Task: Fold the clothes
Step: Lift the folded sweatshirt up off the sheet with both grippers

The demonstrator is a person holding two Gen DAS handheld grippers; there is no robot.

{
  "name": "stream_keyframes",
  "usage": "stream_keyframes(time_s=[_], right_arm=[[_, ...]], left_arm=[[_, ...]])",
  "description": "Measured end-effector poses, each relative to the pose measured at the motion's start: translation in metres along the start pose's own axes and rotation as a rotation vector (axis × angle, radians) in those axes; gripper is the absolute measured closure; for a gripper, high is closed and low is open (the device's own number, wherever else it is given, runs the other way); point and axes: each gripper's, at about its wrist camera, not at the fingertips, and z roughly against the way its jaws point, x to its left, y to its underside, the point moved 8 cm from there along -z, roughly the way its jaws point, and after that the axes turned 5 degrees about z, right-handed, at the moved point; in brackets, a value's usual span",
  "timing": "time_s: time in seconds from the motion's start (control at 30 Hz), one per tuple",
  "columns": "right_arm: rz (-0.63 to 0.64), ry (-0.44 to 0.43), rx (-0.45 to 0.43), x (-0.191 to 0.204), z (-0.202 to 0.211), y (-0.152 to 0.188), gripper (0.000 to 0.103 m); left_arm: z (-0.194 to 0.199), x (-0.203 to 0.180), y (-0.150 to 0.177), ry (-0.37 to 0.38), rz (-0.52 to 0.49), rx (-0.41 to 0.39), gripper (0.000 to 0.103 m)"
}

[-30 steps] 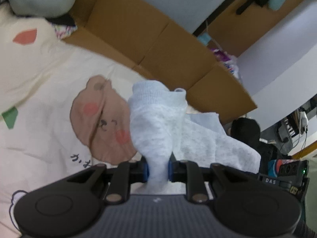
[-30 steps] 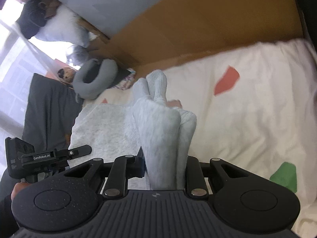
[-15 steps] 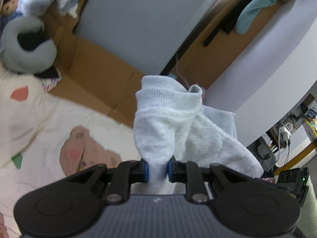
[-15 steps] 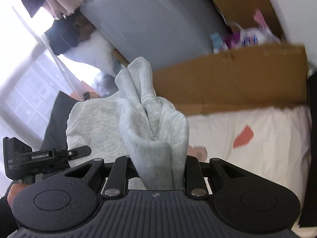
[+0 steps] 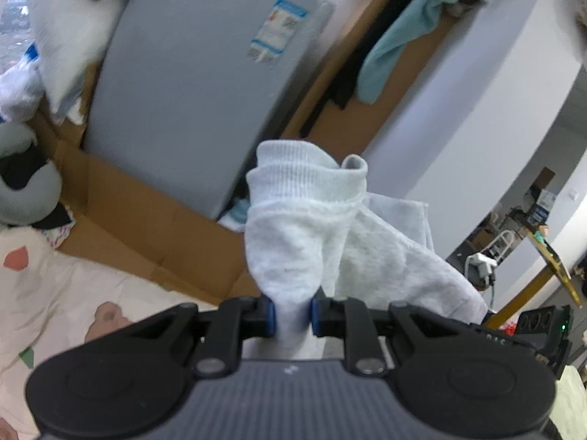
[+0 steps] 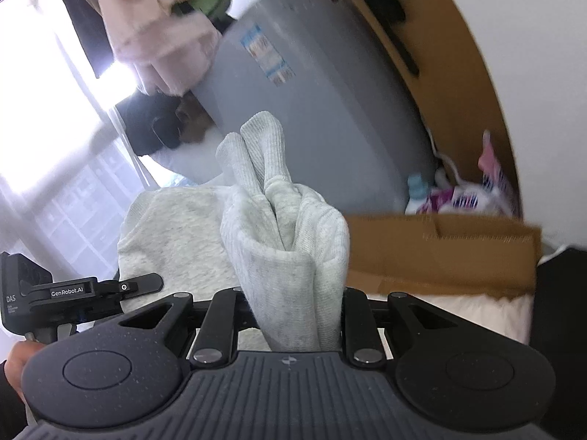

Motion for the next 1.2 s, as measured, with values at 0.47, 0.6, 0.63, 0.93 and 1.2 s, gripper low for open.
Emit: stream_keyframes(time_s=[0.47, 0.6, 0.63, 0.93, 1.2], right_arm=[[0.089, 0.097, 0.020, 0.003, 0.096, -0.035, 0.083], [0.126, 0.143, 0.041, 0.000, 0.122, -0.040, 0.083], [0.132, 0.153, 0.039, -0.001, 0.129, -0.041, 0.083], [0.102, 0.210, -0.009, -0.030, 0.176, -0.035, 0.083], [0.132, 0.242, -0.002, -0.050, 0.194, -0.022, 0.083]], left_arm=[[0.002, -0.081, 0.019, 0.069, 0.008, 0.058, 0.085], [-0.005, -0.100, 0.028, 0.100, 0.003, 0.076, 0.085], [-0.008, -0.105, 0.030, 0.110, 0.002, 0.079, 0.085], [-0.026, -0.149, 0.046, 0.181, -0.044, 0.113, 0.085], [-0.045, -0.164, 0.064, 0.226, -0.056, 0.155, 0.085]])
